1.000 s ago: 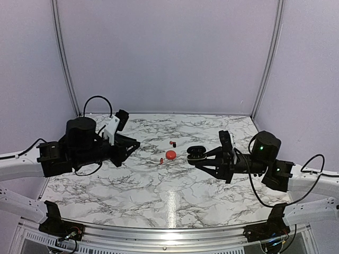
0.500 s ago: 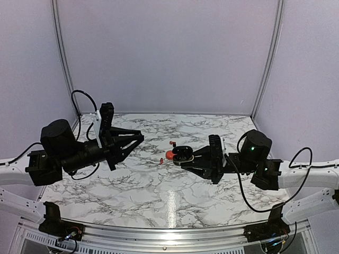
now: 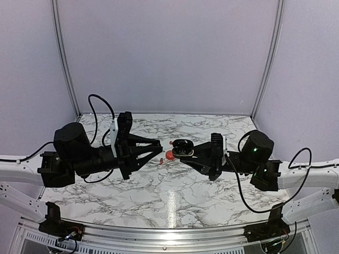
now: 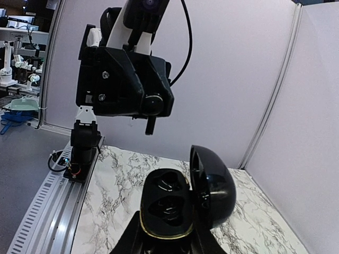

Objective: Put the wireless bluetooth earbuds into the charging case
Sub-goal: Place the right earbud in the right side groove of the charging case.

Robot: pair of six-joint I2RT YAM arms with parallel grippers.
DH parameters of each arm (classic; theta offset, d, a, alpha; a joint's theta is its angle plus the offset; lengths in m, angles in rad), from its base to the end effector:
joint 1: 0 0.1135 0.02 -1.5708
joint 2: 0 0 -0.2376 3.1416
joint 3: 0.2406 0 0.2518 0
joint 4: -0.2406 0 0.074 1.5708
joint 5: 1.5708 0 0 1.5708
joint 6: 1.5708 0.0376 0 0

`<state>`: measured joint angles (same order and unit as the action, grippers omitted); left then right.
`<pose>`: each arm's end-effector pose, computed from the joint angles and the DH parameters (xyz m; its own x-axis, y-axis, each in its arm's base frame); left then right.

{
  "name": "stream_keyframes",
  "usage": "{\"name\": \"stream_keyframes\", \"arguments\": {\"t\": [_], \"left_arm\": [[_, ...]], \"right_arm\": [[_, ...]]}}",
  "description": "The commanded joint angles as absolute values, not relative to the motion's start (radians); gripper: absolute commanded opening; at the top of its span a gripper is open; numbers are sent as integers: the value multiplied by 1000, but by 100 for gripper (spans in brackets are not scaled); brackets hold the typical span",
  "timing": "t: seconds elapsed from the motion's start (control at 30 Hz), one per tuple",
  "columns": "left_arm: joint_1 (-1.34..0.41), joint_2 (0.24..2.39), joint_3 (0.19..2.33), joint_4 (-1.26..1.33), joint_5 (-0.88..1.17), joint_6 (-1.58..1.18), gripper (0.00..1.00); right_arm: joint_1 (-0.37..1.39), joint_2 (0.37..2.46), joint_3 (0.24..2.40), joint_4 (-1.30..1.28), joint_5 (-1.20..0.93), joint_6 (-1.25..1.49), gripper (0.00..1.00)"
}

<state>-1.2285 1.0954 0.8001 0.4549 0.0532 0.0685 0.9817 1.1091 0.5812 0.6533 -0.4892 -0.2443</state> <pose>0.0897 -0.2577 0.3287 0.1188 -0.1298 -0.9844 0.9524 0.2953 0.0760 0.1309 0.2276 0.2683 0.3076 0.0760 -0.9485 -0.9467 0.1249 -0.2970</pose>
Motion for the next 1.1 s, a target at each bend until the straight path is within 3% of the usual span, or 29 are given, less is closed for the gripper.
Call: {"name": "stream_keyframes", "arguments": {"t": [0.0,1.07], "left_arm": [[-1242,1136,866,531,90,101,9],[-1261,1339,984,553,21,133,9]], "right_arm": [[1035,1122,603,692,-386,-297,0],[1055,1174,680,628,-329,-124,0]]}}
